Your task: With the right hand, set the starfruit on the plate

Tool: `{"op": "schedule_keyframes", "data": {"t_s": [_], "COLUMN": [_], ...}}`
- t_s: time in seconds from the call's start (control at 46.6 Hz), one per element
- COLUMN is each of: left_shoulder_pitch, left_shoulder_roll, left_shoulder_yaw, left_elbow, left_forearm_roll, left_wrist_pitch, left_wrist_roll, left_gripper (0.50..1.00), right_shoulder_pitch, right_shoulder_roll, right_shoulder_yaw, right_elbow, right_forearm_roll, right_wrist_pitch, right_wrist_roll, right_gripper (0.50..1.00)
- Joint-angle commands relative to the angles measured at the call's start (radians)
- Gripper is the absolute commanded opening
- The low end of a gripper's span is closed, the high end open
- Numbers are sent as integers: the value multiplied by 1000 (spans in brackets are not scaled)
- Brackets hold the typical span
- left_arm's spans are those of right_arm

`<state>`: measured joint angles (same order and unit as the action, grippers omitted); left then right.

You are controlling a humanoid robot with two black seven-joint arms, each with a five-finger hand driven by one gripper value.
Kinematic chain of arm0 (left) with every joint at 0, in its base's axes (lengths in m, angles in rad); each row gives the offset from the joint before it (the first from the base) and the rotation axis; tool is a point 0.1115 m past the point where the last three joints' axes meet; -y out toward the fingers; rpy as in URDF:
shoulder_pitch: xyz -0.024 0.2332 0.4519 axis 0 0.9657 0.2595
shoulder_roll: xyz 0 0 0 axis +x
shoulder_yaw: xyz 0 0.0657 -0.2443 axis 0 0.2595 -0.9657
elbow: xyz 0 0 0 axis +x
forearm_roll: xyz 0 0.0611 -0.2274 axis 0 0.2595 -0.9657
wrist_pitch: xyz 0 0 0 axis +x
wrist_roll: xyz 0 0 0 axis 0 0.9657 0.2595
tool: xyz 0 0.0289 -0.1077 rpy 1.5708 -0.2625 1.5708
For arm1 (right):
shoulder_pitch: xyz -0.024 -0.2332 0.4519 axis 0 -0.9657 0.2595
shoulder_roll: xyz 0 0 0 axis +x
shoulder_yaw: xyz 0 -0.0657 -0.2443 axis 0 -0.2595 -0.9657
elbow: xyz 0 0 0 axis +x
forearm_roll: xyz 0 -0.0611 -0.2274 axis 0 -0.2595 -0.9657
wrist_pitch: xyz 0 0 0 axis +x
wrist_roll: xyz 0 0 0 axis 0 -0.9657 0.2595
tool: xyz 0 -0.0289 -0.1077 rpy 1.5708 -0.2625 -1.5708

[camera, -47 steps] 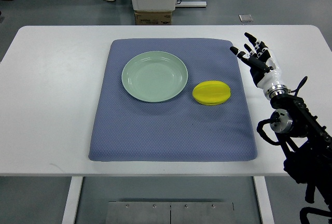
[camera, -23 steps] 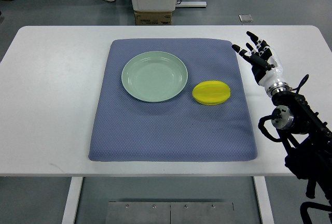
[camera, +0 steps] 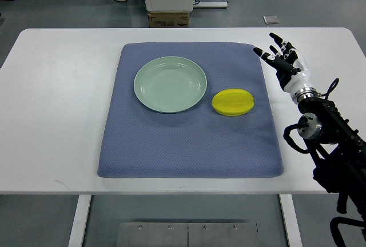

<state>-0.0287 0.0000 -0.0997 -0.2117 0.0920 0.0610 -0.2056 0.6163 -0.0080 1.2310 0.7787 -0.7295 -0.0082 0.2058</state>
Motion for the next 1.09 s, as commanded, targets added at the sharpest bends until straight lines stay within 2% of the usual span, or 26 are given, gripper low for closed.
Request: {"op": "schedule_keyframes", "data": {"t_s": [0.0,0.386,0.643,0.922,1.072], "left_shoulder_pitch": [0,0,0,0,1], "left_shoulder_roll": [0,0,0,0,0], "left_shoulder_yaw": [0,0,0,0,0], "left_elbow": [0,0,0,0,0], "left_forearm_roll": [0,0,0,0,0], "left_wrist_pitch": [-1,0,0,0,0], "left_wrist_roll": [0,0,0,0,0], "left_gripper": [1000,1000,1000,1000,1000], "right_shoulder_pitch": [2,0,-6,-7,-4], "right_shoulder_roll": [-1,-40,-108,-193,-227], "right_shoulder_yaw": [-8,-79,-168,-373,-452], "right_elbow": [1,22,85,148,186], "right_forearm_roll": [-1,-30,-123,-257,-298], "right_wrist_pitch": [-1,10,31,34,34], "right_wrist_roll": [-2,1,27,130,139], "right_gripper": [998,1000,1000,1000,998]}}
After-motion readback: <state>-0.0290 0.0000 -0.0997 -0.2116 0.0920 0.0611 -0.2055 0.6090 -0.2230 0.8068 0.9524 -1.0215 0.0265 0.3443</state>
